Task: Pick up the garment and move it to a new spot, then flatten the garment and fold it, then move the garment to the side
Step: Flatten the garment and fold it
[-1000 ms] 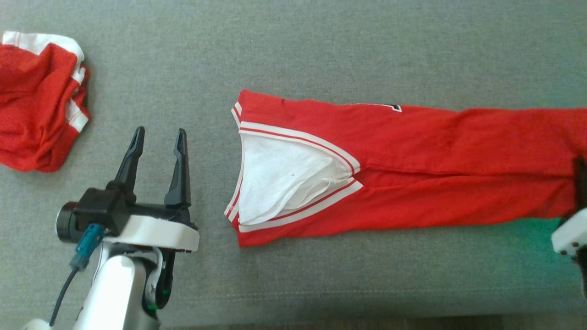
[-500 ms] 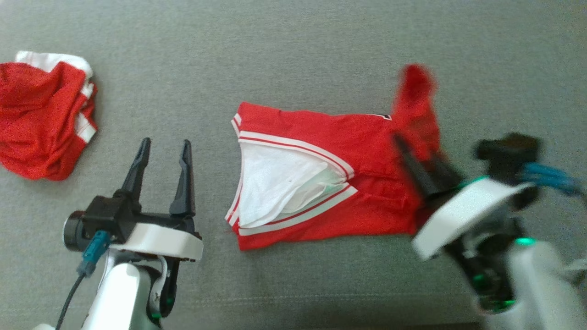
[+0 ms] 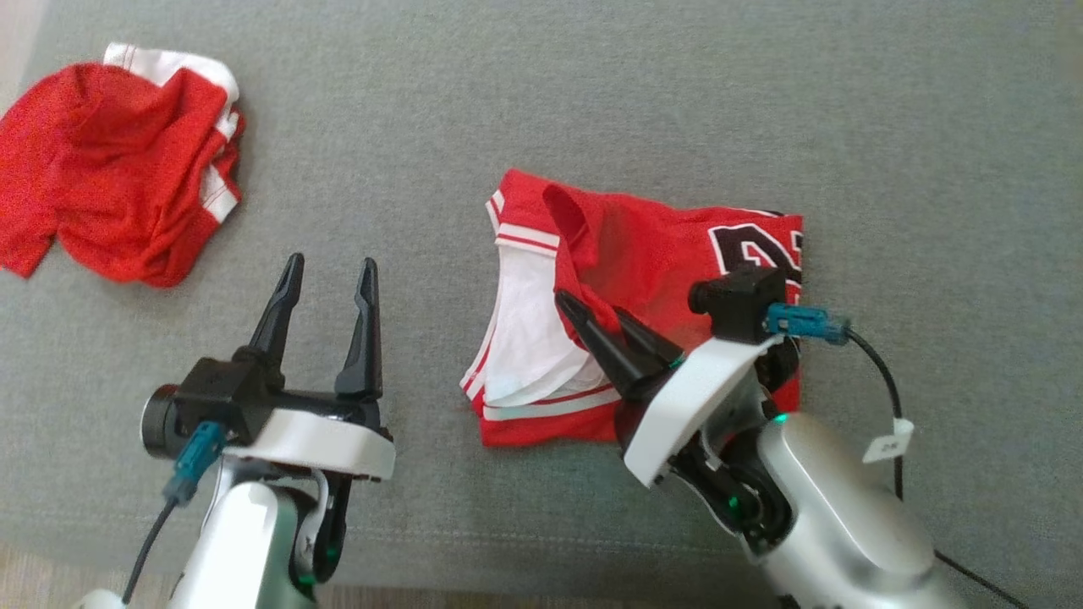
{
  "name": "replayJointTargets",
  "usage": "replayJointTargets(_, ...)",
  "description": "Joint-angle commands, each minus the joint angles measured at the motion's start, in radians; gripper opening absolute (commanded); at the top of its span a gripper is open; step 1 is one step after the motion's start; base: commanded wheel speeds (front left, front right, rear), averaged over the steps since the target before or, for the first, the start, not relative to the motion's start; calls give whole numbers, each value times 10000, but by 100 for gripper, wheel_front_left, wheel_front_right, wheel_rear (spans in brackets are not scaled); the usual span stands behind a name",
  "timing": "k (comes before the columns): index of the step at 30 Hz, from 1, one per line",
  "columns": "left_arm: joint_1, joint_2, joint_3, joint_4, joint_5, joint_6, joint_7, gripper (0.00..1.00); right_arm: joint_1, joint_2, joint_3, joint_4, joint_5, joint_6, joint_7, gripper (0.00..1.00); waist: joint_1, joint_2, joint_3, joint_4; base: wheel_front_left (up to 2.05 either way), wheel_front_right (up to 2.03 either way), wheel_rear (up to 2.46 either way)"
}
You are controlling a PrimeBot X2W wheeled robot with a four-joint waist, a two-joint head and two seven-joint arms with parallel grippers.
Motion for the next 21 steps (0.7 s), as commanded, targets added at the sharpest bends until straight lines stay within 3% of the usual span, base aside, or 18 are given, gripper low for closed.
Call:
replayJointTargets(1, -366, 74, 318, -289, 10, -55, -120, 100, -329, 202, 290, 37, 173, 65, -319, 0, 0, 0, 125, 117, 0, 0, 0)
replayJointTargets(3, -405, 52, 325, -282, 18, -64, -120, 100, -536, 203, 438, 488, 351, 65, -604, 0, 0, 0, 207, 155, 0, 0, 0)
replayJointTargets(4, -423, 42, 334, -274, 21, -70, -120, 100, -627, 204, 512, 665, 449, 65, -743, 15, 0, 0, 232, 166, 0, 0, 0)
replayJointTargets(6, -452, 21, 345, -240, 26, -82, -120, 100, -781, 204, 698, 860, 702, 65, -1071, 100, 0, 0, 268, 174, 0, 0, 0)
replayJointTargets(10, -489, 3, 401, -219, 56, -86, -120, 100, -1098, 205, 1036, 771, 1092, 65, -1807, 100, 0, 0, 318, 85, 0, 0, 0)
replayJointTargets(16, -496, 7, 476, -211, 105, -117, -120, 100, -1451, 205, 658, 308, 1109, 65, -2721, 100, 0, 0, 283, -84, 0, 0, 0)
replayJointTargets(21, -406, 19, 575, -190, 126, -117, -120, 100, -1341, -71, -640, -144, 485, 65, -3145, 100, 0, 0, 144, -257, 0, 0, 0)
